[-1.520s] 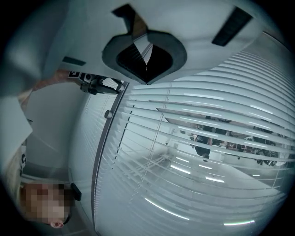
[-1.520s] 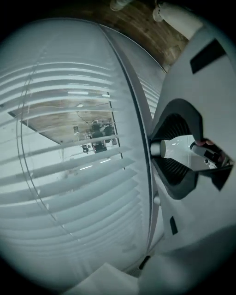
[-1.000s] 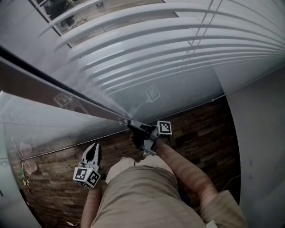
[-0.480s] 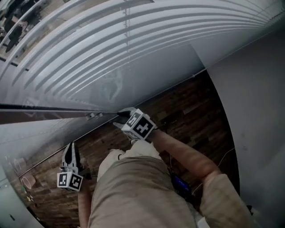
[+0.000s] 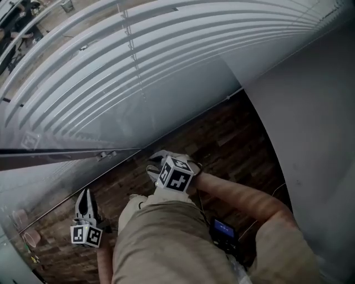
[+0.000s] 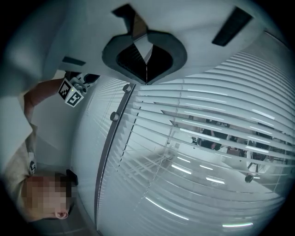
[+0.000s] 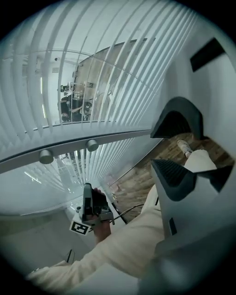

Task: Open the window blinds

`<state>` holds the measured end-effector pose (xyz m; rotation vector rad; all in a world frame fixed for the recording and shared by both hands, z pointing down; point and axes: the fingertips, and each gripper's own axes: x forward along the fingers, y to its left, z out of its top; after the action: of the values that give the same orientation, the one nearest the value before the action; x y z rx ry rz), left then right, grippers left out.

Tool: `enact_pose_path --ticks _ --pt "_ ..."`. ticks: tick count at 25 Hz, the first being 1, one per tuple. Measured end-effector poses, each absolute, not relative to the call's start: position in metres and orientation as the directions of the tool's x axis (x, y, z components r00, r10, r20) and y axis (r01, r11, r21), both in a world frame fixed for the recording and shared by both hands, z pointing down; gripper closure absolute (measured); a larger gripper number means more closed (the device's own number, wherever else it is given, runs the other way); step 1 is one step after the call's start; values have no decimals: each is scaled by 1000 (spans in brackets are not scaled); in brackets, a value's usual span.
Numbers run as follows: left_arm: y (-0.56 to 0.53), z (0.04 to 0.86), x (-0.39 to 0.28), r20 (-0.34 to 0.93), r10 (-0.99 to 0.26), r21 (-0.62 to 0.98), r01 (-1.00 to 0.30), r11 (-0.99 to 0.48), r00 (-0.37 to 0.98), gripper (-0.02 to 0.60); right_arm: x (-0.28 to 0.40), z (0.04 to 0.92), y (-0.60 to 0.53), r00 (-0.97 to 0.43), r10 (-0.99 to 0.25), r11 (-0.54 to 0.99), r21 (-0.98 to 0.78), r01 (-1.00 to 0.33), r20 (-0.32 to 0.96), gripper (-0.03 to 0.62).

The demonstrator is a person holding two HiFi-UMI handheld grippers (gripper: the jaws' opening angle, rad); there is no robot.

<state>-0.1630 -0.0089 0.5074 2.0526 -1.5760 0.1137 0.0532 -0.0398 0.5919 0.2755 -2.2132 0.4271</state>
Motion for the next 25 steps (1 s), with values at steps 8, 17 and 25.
enact_pose_path --ticks 8,17,25 --pt "9 511 -161 374 -880 373 -916 -145 291 569 41 566 -45 -681 -139 915 -170 -365 719 444" --pt "13 546 -171 320 -911 357 -924 -137 259 569 9 546 -69 -789 -299 897 -125 -425 537 444" --pt "10 558 -189 291 -933 368 -925 -96 213 569 -19 530 -81 -817 -409 862 -122 -492 406 445"
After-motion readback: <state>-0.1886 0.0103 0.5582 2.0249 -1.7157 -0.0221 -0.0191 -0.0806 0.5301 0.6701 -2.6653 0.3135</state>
